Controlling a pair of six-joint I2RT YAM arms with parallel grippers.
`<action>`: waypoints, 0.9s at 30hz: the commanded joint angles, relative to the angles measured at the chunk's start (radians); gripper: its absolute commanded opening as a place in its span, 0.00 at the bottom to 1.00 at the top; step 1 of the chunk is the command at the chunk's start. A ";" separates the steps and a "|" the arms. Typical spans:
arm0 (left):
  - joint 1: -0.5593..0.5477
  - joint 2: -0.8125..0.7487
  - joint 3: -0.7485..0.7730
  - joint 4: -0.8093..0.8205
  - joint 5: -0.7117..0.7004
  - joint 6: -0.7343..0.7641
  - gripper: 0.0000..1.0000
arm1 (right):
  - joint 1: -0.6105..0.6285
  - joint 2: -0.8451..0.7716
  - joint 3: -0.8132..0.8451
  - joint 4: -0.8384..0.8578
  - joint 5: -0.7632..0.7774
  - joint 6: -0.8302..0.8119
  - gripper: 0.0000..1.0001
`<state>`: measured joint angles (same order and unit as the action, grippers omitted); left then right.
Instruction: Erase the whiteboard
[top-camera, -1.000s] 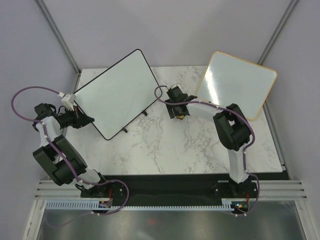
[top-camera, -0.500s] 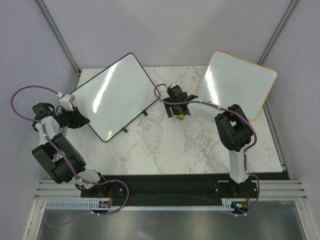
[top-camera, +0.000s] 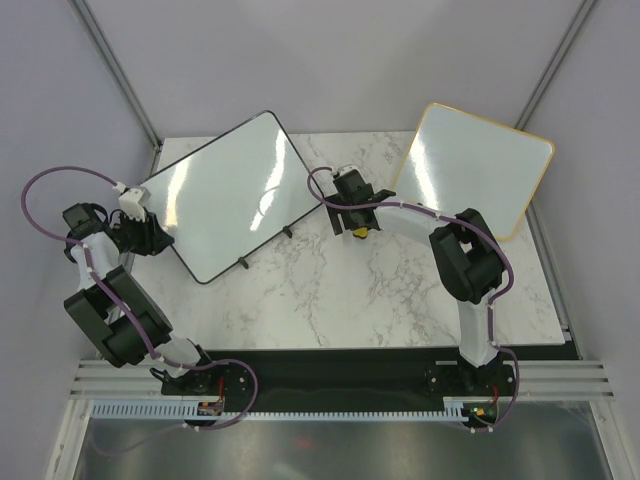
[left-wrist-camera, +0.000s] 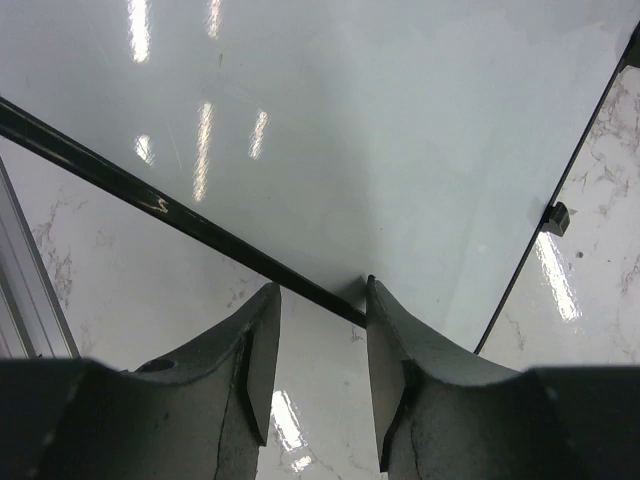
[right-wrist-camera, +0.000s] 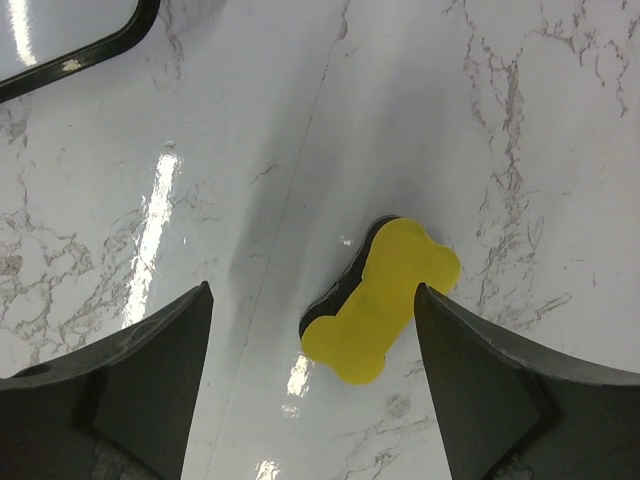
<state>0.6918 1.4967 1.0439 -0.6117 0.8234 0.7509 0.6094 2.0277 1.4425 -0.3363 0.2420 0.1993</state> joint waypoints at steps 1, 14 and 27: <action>0.009 -0.010 0.007 0.044 -0.023 0.064 0.46 | 0.001 -0.030 0.006 0.031 -0.001 0.017 0.87; 0.009 -0.049 0.007 0.027 -0.013 0.062 0.81 | 0.003 -0.050 -0.002 0.051 -0.009 0.019 0.88; 0.011 -0.098 0.013 -0.013 0.011 0.065 0.91 | 0.003 -0.093 -0.039 0.077 -0.013 0.014 0.88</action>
<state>0.6945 1.4368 1.0439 -0.6048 0.8131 0.7799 0.6094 1.9976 1.4143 -0.2909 0.2375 0.2062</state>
